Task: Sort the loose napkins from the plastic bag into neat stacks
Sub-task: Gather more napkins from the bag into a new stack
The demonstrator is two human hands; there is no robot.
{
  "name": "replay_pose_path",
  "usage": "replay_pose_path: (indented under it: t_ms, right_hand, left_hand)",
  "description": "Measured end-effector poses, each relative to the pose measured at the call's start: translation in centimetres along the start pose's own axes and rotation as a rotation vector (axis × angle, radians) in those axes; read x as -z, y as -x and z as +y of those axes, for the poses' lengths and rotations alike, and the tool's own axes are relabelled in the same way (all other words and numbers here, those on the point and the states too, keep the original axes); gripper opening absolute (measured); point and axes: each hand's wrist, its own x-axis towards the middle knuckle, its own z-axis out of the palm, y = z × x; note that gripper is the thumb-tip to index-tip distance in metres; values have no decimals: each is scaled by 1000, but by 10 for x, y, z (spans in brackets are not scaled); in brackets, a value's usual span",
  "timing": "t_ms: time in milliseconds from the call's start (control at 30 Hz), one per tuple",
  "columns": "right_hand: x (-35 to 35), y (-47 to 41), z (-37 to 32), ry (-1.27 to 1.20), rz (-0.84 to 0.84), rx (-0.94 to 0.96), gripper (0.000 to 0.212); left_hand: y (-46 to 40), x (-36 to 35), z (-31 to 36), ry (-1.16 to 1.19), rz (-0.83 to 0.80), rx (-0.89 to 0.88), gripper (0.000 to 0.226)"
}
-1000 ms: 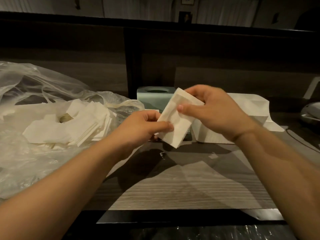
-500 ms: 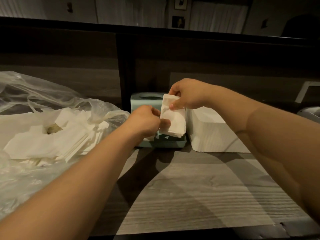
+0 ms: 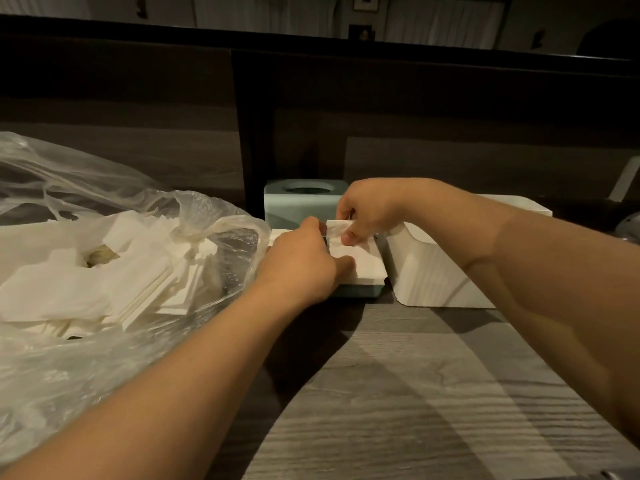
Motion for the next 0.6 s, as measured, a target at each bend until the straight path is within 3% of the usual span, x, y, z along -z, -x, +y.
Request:
replay_pose_path:
  t_ms: [133, 267, 367, 533, 600]
  right_hand:
    - [-4, -1, -5, 150, 9, -28, 30]
    - [-6, 6, -10, 275, 131, -83, 38]
    - [-4, 20, -20, 365, 284, -73, 20]
    - [-18, 36, -35, 473, 97, -47, 11]
    - [-22, 38, -36, 502, 98, -68, 8]
  left_hand:
    - [1, -3, -5, -178, 118, -73, 72]
    - [1, -4, -5, -254, 135, -183, 49]
    - [0, -7, -7, -269, 99, -201, 39]
    - [0, -8, -6, -297, 30, -160, 34]
    - [2, -7, -5, -314, 18, -157, 35]
